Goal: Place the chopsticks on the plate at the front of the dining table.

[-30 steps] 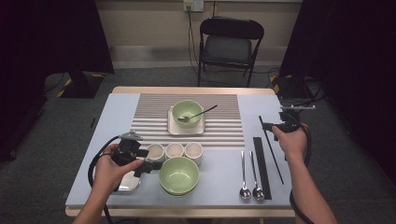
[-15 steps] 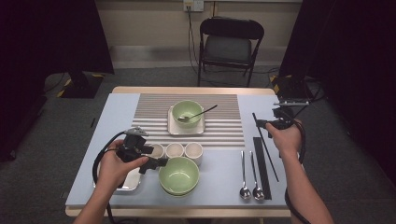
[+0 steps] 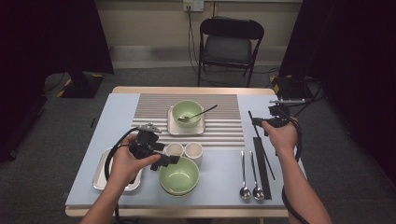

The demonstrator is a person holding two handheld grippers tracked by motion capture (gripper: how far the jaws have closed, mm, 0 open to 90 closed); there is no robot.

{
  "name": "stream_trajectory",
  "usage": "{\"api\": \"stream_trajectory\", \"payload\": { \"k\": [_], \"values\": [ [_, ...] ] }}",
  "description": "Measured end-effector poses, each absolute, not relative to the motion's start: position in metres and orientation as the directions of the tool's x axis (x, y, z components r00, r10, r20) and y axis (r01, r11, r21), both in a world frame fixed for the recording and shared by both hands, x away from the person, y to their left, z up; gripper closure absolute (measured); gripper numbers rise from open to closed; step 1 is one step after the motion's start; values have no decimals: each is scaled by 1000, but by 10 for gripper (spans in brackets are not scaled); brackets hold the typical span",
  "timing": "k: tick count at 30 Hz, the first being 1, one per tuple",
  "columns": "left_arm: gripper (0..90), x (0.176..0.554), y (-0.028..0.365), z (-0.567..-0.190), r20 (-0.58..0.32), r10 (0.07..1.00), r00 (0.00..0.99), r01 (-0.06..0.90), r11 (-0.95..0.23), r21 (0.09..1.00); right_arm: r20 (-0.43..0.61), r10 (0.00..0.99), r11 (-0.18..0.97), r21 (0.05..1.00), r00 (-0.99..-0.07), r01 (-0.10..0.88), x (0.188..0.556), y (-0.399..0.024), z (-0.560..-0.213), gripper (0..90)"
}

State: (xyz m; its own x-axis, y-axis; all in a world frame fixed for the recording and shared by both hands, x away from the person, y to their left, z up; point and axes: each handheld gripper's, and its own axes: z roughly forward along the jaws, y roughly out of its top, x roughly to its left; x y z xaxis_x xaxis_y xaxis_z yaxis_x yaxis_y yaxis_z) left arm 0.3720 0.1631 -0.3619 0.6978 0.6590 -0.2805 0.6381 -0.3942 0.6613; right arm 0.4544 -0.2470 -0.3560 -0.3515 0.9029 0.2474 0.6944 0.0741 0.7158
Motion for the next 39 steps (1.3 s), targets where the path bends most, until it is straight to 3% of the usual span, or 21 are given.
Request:
{"api": "stream_trajectory", "payload": {
  "k": [39],
  "values": [
    [177,390,105,-362,-301,625,720,633,-414,654,280,872,82,725,-401,684,457,-214,-353,868]
  ]
}}
